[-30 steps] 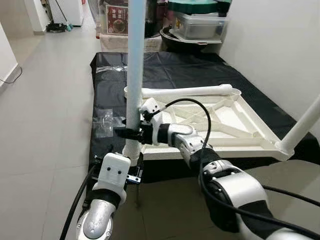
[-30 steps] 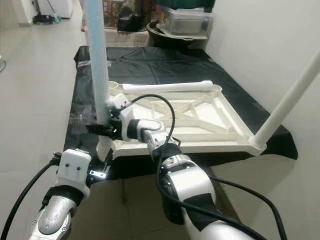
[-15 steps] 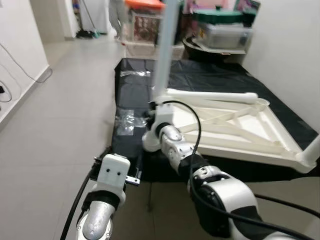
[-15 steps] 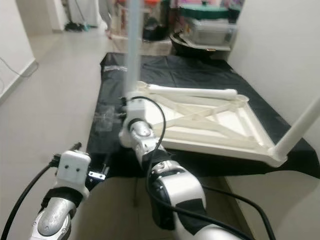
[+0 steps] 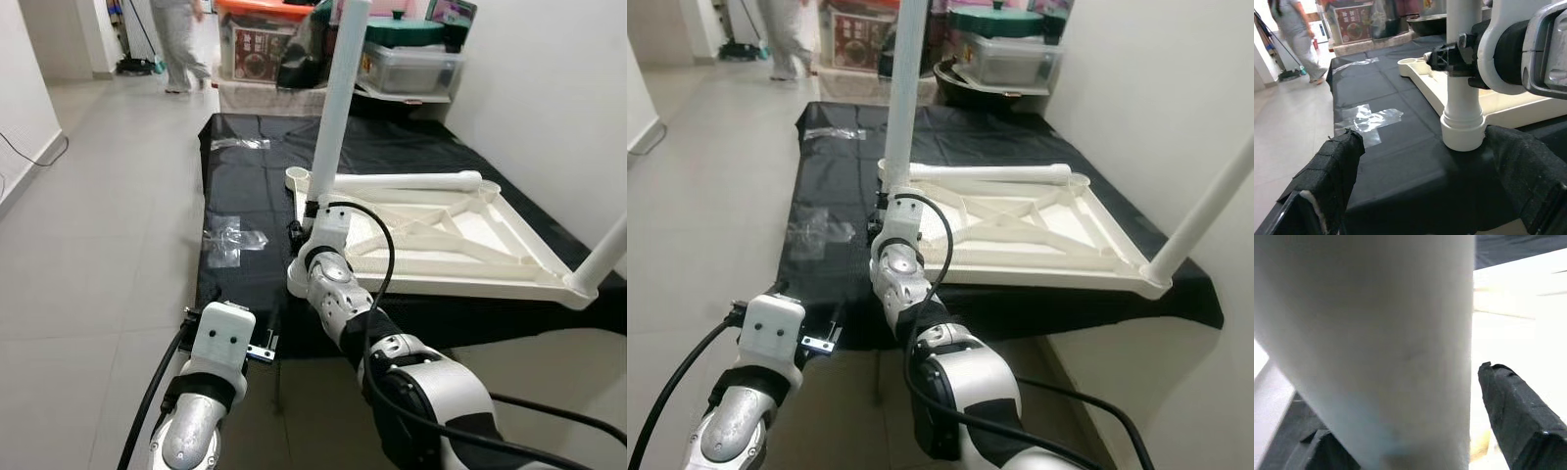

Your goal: Building children table

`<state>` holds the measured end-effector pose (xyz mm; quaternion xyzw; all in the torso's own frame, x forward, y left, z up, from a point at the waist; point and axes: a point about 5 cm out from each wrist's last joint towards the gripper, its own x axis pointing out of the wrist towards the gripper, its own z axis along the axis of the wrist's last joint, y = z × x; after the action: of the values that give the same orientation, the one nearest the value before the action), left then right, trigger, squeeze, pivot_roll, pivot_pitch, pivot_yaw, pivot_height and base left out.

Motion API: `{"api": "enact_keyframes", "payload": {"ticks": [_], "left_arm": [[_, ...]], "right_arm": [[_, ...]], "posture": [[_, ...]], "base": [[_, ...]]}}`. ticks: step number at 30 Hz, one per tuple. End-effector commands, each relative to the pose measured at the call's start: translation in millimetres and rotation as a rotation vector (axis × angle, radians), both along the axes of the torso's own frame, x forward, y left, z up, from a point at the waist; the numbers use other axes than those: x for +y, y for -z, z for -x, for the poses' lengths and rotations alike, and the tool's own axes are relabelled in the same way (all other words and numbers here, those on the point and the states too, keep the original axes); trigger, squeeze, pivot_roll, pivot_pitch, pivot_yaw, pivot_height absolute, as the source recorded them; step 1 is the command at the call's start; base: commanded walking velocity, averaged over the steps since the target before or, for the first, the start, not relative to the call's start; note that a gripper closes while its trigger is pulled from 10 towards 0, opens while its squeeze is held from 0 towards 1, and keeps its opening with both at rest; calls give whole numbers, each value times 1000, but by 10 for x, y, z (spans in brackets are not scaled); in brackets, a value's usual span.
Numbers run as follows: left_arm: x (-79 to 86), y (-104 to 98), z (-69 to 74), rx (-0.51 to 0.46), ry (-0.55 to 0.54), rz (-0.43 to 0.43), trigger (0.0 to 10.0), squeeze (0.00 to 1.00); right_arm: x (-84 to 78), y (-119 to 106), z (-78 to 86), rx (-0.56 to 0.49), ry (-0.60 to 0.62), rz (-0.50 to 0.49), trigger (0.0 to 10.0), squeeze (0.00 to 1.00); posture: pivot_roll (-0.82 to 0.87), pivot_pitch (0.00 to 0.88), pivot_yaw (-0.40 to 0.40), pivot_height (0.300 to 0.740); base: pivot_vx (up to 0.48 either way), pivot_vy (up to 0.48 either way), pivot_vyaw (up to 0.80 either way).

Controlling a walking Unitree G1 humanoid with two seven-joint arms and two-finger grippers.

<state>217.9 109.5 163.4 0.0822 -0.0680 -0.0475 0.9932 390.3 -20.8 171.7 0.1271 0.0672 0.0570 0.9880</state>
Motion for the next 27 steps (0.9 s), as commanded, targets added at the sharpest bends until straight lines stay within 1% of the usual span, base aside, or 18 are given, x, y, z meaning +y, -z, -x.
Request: {"api": "enact_keyframes", "payload": {"ticks": [1,3,4,5,7,8,9,11,12,13,16,17,19,20,22,23,26,27], "left_arm": [[7,11,5,2,2,-9,10000,0],[7,11,5,2,2,-9,10000,0],[9,6,3,1,2,-8,10000,0],[9,6,3,1,2,-8,10000,0],[13,0,-7,-1,0,-9,10000,0],[9,-1,-10,-2,1,-9,10000,0],[9,-1,-10,-2,1,-9,10000,0],[1,-1,-13,-3,2,-9,10000,0],[1,-1,-13,-3,2,-9,10000,0],[-2,-3,-16,-4,2,-10,10000,0],[-2,-6,-18,-5,1,-10,10000,0],[0,-8,-20,-6,-1,-12,10000,0],[6,-17,-19,-8,-6,-14,10000,0],[6,-21,-16,-8,-7,-14,10000,0],[5,-23,-13,-9,-7,-14,10000,0],[3,-21,-12,-8,-7,-14,10000,0],[3,-18,-11,-7,-7,-13,10000,0],[2,-17,-11,-7,-8,-13,10000,0]], "right_arm": [[-2,-60,-14,-56,-70,-45,10000,0],[-2,-60,-14,-56,-70,-45,10000,0],[-19,-138,-40,-101,-153,-78,10000,0],[-19,-138,-40,-101,-153,-78,10000,0],[5,-205,-17,-149,-559,-38,10000,0],[-8,-182,21,-134,-729,-14,10000,0],[-8,-182,21,-134,-729,-14,10000,0],[-27,-136,83,-105,-918,26,10000,0],[-27,-136,83,-105,-918,26,10000,0],[-11,-122,123,-95,-1012,46,10000,0],[16,-115,158,-90,-1087,67,10000,0],[56,-115,191,-87,-1148,78,10000,0],[168,-112,231,-85,-1190,118,10000,0],[215,-105,233,-84,-1169,148,6667,0],[241,-100,232,-83,-1152,168,6667,0],[263,-99,223,-94,-1115,187,0,0],[273,-100,201,-100,-1053,199,0,0],[264,-111,166,-110,-971,210,0,0]], "posture": [[83,54,-105,740],[83,54,-105,740],[83,54,-105,740],[83,54,-105,740],[76,55,-107,740],[76,55,-107,740],[76,55,-107,740],[76,55,-107,740],[76,55,-107,740],[82,56,-117,740],[82,56,-117,740],[82,56,-117,740],[93,60,-122,740],[94,64,-124,740],[94,64,-124,740],[94,64,-124,740],[94,64,-124,740],[93,67,-124,740]], "base": [[0,0,0],[0,0,0],[0,0,0],[0,0,0],[0,0,0],[0,0,0],[0,0,0],[0,0,0],[0,0,0],[0,0,0],[0,0,0],[0,0,0],[0,0,0],[0,0,0],[0,0,0],[0,0,0],[0,0,0],[0,0,0]]}}
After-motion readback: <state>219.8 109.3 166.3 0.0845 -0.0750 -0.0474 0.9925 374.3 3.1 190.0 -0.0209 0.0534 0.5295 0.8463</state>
